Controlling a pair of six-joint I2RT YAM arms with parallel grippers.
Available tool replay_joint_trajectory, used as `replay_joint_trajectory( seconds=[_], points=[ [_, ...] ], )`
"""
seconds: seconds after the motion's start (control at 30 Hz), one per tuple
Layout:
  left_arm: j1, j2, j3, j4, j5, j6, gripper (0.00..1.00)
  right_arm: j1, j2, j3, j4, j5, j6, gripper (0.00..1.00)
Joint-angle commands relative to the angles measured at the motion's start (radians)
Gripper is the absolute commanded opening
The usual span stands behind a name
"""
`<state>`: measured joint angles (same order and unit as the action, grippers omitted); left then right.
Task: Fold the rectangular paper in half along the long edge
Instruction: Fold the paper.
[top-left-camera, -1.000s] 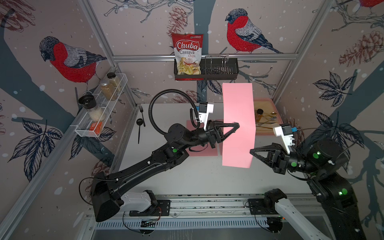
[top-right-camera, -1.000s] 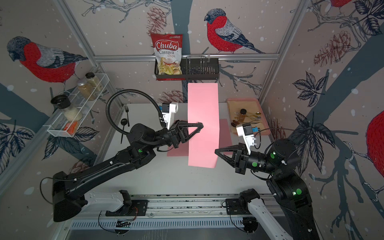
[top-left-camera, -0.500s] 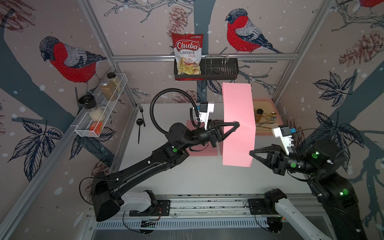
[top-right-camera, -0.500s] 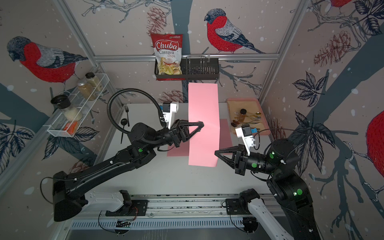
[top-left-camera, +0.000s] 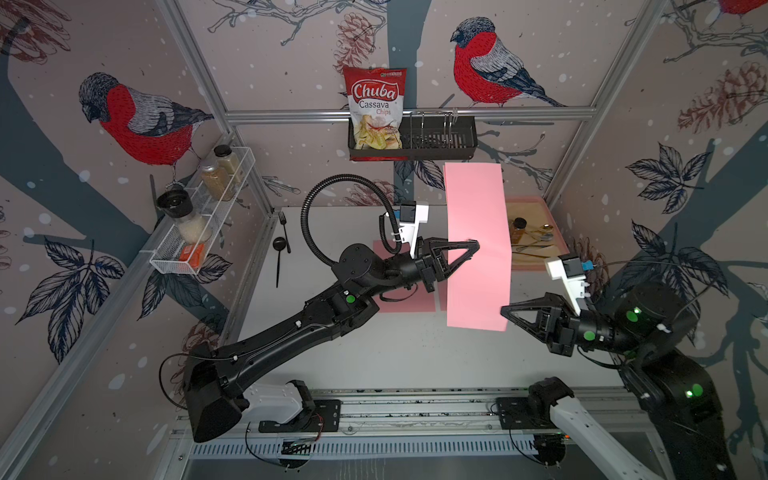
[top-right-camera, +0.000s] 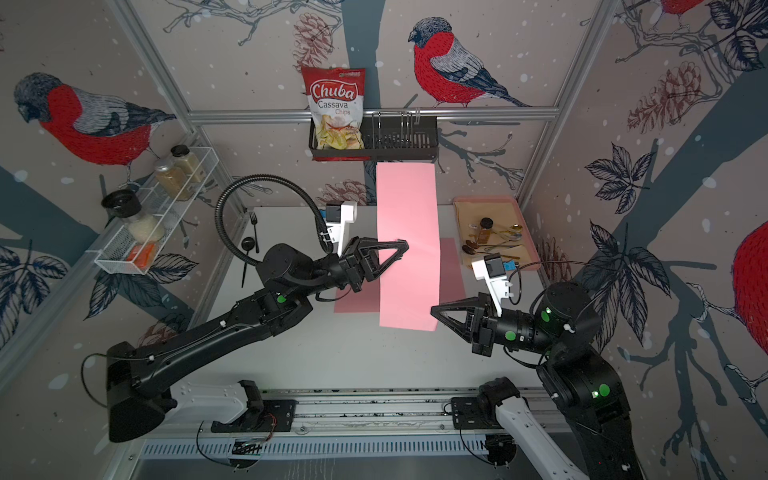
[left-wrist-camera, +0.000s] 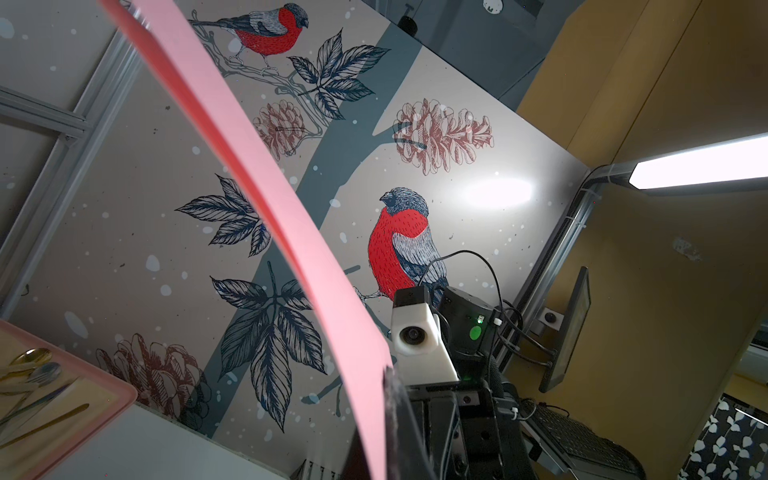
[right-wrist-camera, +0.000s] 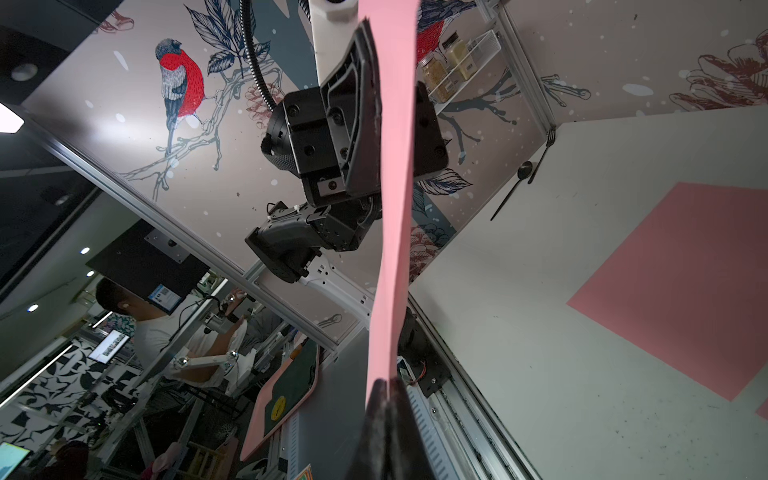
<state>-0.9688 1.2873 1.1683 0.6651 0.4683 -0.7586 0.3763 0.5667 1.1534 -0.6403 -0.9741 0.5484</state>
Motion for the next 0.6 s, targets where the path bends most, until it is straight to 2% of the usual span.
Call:
replay_joint_trajectory(
  seconds=[0.0, 0.03, 0.17, 0.2, 0.23, 0.4, 0.47, 0.57],
  points=[
    [-0.001, 0.004, 0.012, 0.016, -0.004, 0.018, 0.00, 0.001, -0.006, 0.005, -0.020, 0.006, -0.010, 0.13],
    [-0.001, 0.004, 0.013, 0.017, -0.006, 0.016, 0.00, 0.001, -0.007, 0.004, -0.027, 0.007, -0.013, 0.13],
    [-0.001, 0.011, 0.018, 0.018, -0.004, 0.018, 0.00, 0.001, -0.014, -0.002, -0.028, 0.001, -0.011, 0.01],
    [-0.001, 0.011, 0.018, 0.018, -0.004, 0.020, 0.00, 0.002, -0.015, -0.001, -0.030, 0.003, -0.009, 0.04],
    [-0.001, 0.010, 0.018, 0.018, -0.005, 0.021, 0.00, 0.001, -0.016, 0.000, -0.036, 0.013, -0.009, 0.11],
    [-0.001, 0.006, 0.015, 0.016, -0.016, 0.028, 0.00, 0.004, -0.022, -0.008, -0.051, 0.015, -0.011, 0.09],
    [-0.001, 0.007, 0.018, 0.014, -0.017, 0.030, 0.00, 0.001, -0.023, -0.007, -0.060, 0.021, -0.010, 0.16],
    [-0.001, 0.010, 0.021, 0.013, -0.014, 0.030, 0.00, 0.003, -0.031, -0.008, -0.062, 0.016, -0.009, 0.03]
  ],
)
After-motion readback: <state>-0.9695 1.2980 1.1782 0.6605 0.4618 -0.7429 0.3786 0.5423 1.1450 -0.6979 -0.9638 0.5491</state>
